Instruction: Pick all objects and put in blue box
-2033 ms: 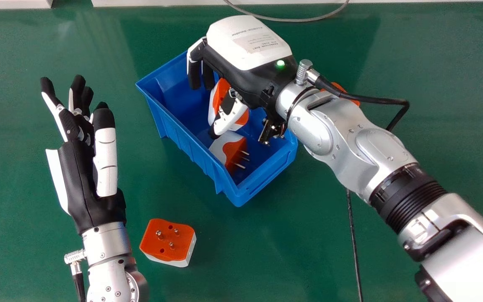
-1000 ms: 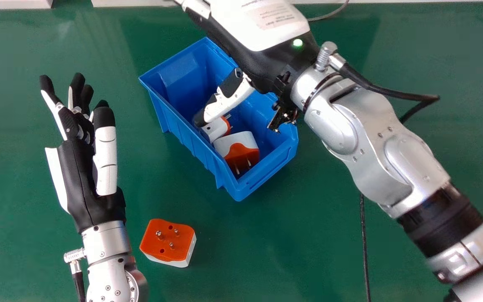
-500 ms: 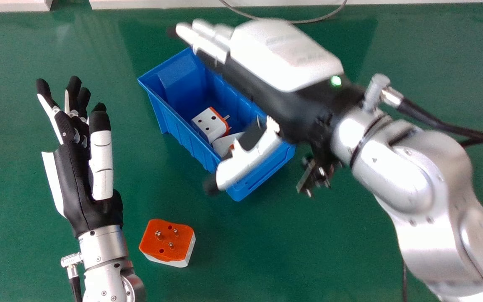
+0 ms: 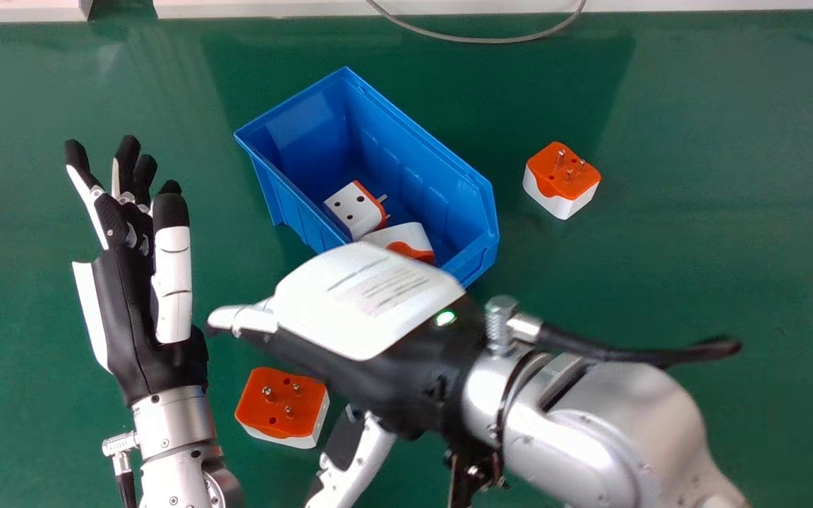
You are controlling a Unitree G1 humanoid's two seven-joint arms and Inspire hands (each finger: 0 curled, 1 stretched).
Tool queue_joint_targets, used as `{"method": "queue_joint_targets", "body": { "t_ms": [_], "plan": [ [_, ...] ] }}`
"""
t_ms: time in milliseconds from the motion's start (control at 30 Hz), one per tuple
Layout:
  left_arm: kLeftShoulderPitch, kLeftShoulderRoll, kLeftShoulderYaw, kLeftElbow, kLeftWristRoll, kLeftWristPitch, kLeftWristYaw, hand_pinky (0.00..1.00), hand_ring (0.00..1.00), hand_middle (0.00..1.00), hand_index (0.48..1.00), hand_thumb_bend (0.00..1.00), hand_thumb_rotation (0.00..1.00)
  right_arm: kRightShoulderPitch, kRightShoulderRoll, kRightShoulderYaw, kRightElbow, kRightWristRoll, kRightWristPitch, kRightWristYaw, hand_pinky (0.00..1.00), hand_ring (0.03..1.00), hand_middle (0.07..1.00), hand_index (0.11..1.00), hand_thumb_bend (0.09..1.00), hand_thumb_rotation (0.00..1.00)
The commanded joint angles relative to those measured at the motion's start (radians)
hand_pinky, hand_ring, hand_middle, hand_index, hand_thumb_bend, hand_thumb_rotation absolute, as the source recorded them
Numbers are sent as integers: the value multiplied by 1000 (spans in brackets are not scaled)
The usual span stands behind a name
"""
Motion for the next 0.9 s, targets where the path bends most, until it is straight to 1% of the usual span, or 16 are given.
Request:
{"method": "queue_joint_targets", "body": {
  "t_ms": [0,33,67,133,167,233,333,400,467,500,533,567,667,733,800,867],
  "plan": [
    [12,-2,-10,-30,16,4,-2,914,959,966,967,727,805,4,42,35,15,-46,-20,16,666,810,841,863,841,392],
    [13,-2,-11,-32,14,5,-6,916,961,967,969,721,807,6,50,43,28,-56,-27,14,659,803,833,850,827,390],
    [16,-4,-12,-40,9,15,-8,917,962,968,970,716,809,6,61,55,51,-76,-33,16,654,795,826,841,816,389],
    [21,-9,-14,-54,6,29,-7,918,962,968,970,715,810,5,79,69,85,-101,-38,24,652,792,823,838,812,389],
    [23,-12,-14,-60,8,34,-3,915,960,965,967,725,807,4,89,73,101,-111,-39,32,655,786,823,839,800,391],
    [22,-11,-14,-63,13,37,1,909,957,961,963,733,810,2,112,79,145,-120,-42,29,653,776,823,845,791,392],
    [22,-10,-14,-63,32,38,15,903,955,960,961,738,822,5,129,75,230,-101,-67,-44,613,728,798,828,801,362],
    [19,-12,-13,-62,34,38,19,901,955,960,961,741,825,3,140,72,297,-88,-81,-97,598,713,789,821,793,352],
    [17,-11,-14,-58,32,33,16,900,953,959,960,745,823,-4,149,65,357,-73,-93,-141,591,706,783,811,762,318],
    [15,-8,-13,-54,34,30,16,902,954,960,961,740,824,-9,155,61,392,-64,-99,-164,593,703,778,799,744,269],
    [12,-4,-12,-50,40,26,19,902,953,960,962,736,825,-16,159,59,428,-56,-107,-193,597,704,775,787,724,200],
    [9,-1,-10,-44,41,21,20,902,953,959,962,734,826,-20,160,58,466,-52,-118,-238,600,706,775,783,715,168],
    [2,6,-4,-36,36,18,17,897,953,960,963,732,825,-33,155,62,544,-56,-154,-350,620,740,785,749,729,55],
    [5,10,0,-41,41,21,24,897,953,961,964,731,824,-40,151,67,577,-60,-176,-410,623,748,787,740,732,35],
    [9,9,7,-54,24,37,27,893,957,963,967,733,822,-46,155,68,614,-58,-189,-458,634,783,815,723,710,11],
    [6,12,16,-53,1,43,21,895,957,959,964,749,811,-53,159,68,645,-52,-199,-486,636,793,824,718,715,5]
  ]
}}
